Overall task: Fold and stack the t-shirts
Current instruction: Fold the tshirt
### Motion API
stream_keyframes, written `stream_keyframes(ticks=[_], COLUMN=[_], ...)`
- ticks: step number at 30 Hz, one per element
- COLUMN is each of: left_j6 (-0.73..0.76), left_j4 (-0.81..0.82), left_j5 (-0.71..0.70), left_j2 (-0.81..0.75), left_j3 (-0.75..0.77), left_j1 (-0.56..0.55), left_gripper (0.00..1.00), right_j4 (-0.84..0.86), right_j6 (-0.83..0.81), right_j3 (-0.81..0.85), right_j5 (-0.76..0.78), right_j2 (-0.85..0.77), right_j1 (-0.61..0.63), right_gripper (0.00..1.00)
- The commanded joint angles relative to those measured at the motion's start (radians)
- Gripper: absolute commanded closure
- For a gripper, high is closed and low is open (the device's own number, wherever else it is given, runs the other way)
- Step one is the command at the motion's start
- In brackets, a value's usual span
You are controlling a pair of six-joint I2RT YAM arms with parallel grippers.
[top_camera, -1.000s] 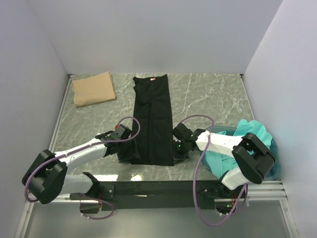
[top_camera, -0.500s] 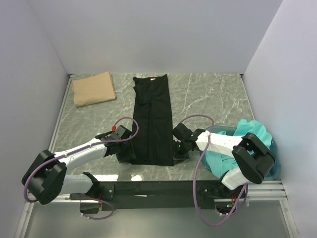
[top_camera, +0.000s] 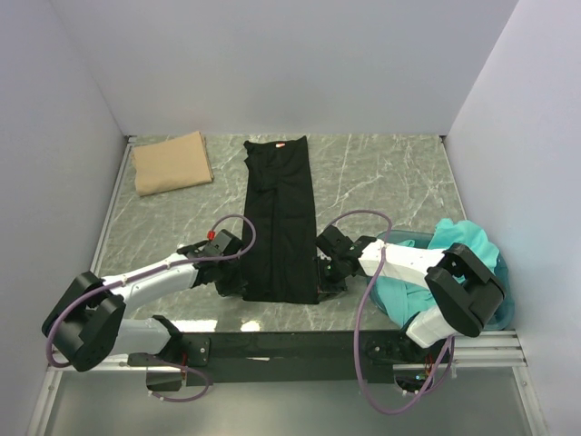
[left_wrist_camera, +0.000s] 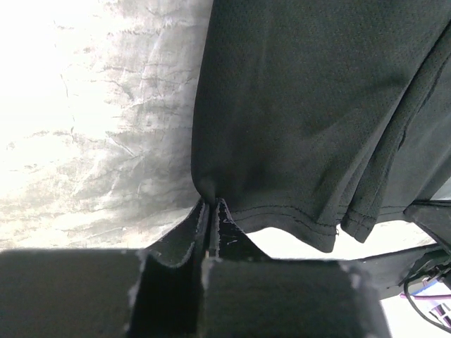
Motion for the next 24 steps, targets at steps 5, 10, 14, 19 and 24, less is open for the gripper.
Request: stream_keyframes(ticks=[5, 10, 14, 19, 24], left_j6=[-0.018, -0.026, -0.014, 0.018, 0.048], left_j4=[-0.021, -0.054, -0.066, -0.100, -0.123], left_j5=[-0.016, -0.050, -0.057, -0.097, -0.139], left_j2=[-0.042, -0.051, -0.010, 0.036, 0.088], left_j3=[0.041, 0.084, 0.159, 0.249, 0.328], left_j1=[-0.008, -0.008, -0.008, -0.008, -0.006], left_gripper=[1.00, 1.00, 1.00, 1.00, 1.00], right_j4=[-0.070, -0.132, -0.158, -0.181, -0.198], right_j6=[-0.008, 0.007, 0.015, 0.009, -0.023], right_j3=[0.023, 0.069, 0.112, 0.178, 0.248], right_j5=[0.041, 0.091, 0.129, 0.180, 0.237], right_j2=[-0.057, -0.107, -0.122, -0.108, -0.079], right_j1=[0.011, 0.011, 0.010, 0.007, -0.009], right_gripper=[1.00, 1.00, 1.00, 1.00, 1.00])
